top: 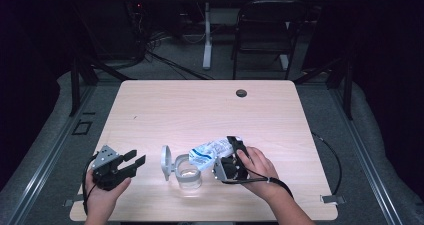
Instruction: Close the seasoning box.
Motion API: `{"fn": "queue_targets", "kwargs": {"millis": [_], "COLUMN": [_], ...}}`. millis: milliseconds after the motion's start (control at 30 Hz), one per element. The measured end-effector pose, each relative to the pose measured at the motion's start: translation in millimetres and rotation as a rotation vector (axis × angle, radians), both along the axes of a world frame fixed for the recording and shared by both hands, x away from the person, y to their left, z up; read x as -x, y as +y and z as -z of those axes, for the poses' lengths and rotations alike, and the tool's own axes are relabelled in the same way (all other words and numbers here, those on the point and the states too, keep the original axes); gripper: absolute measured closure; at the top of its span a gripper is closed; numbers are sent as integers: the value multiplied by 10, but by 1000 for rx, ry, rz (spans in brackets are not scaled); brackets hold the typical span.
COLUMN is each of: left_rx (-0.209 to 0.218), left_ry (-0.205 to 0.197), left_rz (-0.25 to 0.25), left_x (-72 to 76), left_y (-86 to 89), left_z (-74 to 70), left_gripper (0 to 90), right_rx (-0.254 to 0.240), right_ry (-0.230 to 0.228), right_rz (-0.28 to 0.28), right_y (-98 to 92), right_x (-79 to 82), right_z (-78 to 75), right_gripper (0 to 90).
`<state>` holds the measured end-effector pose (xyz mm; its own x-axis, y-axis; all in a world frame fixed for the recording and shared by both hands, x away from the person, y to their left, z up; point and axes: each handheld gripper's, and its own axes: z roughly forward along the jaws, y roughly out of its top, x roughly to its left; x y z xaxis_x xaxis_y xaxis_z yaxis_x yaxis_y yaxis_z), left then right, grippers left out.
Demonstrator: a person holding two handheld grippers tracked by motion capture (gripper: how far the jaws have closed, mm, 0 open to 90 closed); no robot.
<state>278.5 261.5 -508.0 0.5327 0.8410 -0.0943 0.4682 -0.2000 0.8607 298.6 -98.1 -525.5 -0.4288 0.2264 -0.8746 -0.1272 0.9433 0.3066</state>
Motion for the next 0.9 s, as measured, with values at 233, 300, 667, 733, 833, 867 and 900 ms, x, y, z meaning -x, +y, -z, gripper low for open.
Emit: {"fn": "queue_targets", "kwargs": {"millis": [233,300,667,733,833,867,900], "left_rx": [0,1,-2,-1,-2,-3,-2], "left_ry": [1,1,1,1,3,2,2], "left_rz": [-1,-1,1,0,0,0,0], "left_x": [1,1,0,-1,-1,-1,0], "left_y": [3,2,-1,-1,0,1,1], "left_z": [-1,-1,3,3,4,4,3], "left_gripper": [567,567,567,567,567,567,567], "right_rx": [25,31,74,73,97,103,108], "right_ry": [-18,-19,-42,-46,-53,-54,-53], "right_rz": [0,0,9,6,9,3,2], "right_y": [9,9,21,24,31,35,40], "right_x": [-10,-15,-21,-27,-26,-27,-25], "right_z": [14,20,43,45,39,41,42], "right_gripper": [420,420,423,424,424,426,426]}}
